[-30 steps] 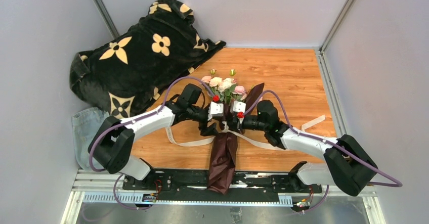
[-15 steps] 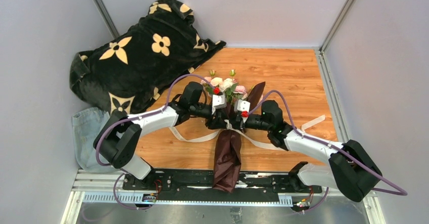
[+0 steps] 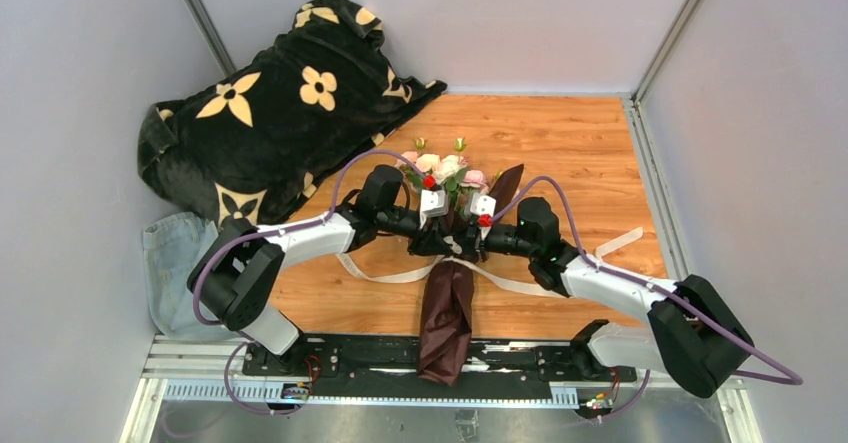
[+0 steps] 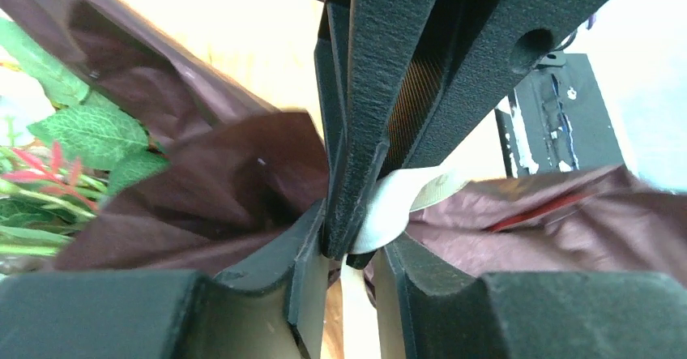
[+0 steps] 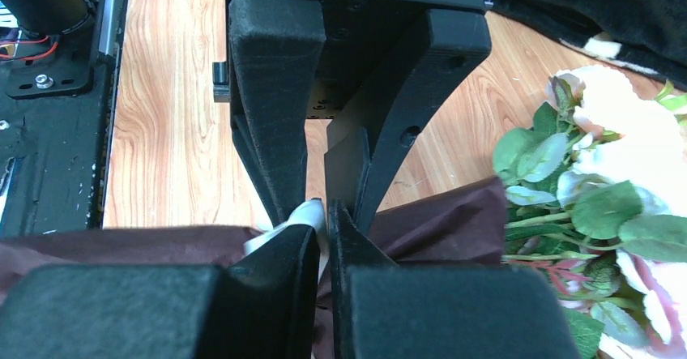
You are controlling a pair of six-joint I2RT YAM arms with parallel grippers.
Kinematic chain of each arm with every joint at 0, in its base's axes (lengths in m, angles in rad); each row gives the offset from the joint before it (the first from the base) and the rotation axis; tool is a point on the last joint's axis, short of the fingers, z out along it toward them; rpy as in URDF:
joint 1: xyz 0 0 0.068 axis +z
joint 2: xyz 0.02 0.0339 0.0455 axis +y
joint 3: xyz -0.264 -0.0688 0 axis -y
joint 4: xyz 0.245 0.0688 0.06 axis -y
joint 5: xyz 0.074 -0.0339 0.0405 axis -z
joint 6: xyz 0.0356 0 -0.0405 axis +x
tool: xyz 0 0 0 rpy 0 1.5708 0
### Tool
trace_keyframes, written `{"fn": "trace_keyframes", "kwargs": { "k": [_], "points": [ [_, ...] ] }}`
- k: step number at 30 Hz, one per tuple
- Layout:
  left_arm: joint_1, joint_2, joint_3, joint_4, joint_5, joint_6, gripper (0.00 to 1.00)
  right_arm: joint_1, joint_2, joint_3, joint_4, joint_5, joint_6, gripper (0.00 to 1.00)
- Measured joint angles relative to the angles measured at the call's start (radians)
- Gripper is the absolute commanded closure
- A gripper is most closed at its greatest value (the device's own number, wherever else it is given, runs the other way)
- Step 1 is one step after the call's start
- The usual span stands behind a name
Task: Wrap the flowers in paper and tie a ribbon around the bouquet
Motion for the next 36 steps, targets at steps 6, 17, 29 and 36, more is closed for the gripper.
{"fn": "trace_keyframes", "kwargs": {
  "k": [6,17,29,36],
  "points": [
    [0.0,0.008,-0.002,0.004,0.004,0.013,0.81,0.0,0.004,0.0,-0.01,0.011,0.015,0.79],
    [-0.019,0.013,-0.026,0.058,0.01,0.047,0.93,0.001,-0.064,0.047,-0.222,0.048,0.01,0.61],
    [-0.025,0.008,-0.049,0.089,0.013,0.043,0.71,0.008,-0.045,0.174,-0.484,0.041,-0.029,0.56],
    [-0.029,-0.001,-0.087,0.102,-0.003,0.083,0.72,0.011,-0.002,0.212,-0.552,0.007,-0.039,0.56]
  ]
}}
